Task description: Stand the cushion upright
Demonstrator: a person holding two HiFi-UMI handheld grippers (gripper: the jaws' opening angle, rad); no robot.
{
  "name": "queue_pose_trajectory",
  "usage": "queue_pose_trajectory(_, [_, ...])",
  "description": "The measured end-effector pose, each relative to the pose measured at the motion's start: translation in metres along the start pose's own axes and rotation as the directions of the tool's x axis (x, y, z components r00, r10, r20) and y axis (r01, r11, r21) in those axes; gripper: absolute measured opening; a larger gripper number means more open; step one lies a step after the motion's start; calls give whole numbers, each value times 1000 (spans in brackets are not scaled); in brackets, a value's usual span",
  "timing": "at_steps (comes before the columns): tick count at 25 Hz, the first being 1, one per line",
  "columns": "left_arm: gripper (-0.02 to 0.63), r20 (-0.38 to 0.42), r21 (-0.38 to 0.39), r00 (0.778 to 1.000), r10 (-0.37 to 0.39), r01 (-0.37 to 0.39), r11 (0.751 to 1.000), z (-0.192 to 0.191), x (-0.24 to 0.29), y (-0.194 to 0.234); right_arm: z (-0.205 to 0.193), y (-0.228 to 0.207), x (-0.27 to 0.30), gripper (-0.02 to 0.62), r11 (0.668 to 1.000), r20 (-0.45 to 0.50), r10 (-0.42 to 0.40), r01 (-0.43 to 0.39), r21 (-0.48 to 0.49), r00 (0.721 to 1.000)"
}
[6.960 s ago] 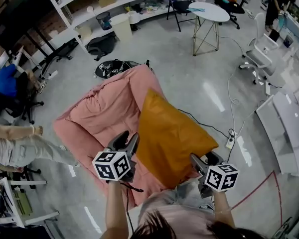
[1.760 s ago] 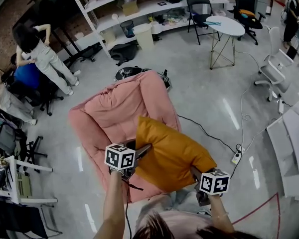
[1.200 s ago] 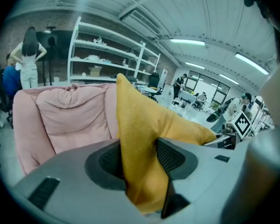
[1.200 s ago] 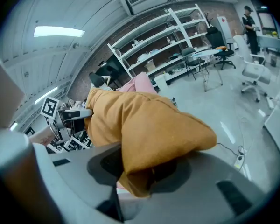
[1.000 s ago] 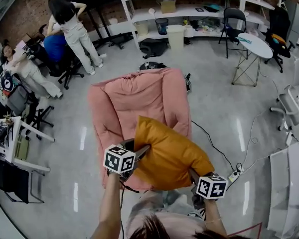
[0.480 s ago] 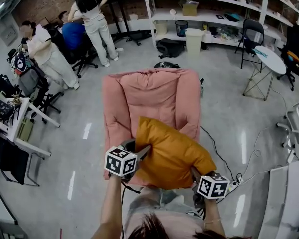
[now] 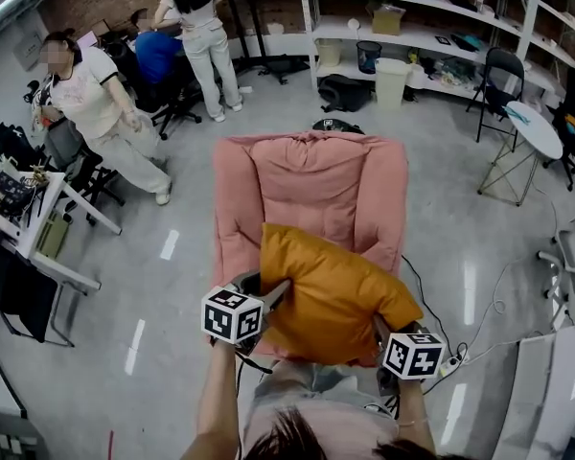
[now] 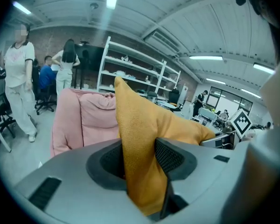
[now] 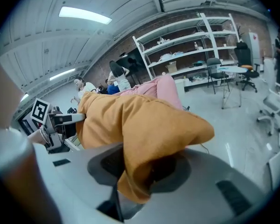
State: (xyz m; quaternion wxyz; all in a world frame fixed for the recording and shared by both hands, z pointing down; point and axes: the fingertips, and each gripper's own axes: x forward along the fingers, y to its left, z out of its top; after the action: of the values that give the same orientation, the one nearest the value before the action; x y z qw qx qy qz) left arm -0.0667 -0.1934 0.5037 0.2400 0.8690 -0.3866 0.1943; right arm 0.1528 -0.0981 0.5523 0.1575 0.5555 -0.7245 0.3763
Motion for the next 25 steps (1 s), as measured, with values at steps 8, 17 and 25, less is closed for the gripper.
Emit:
queue_pose_trajectory(8, [182, 8, -32, 1000, -12, 13, 999, 12, 1, 25, 29, 10, 18, 146, 999, 15, -44, 44, -17, 999])
queue_pose_trajectory(17, [170, 11, -50, 999, -32, 33, 998, 16, 6, 48, 46, 15, 39, 146, 997, 21, -75, 75, -21, 997])
queue_pose_trajectory(25, [159, 4, -59, 999, -34, 35, 998, 29, 12, 68, 76, 20, 59, 146, 995, 18, -89, 90, -45, 996])
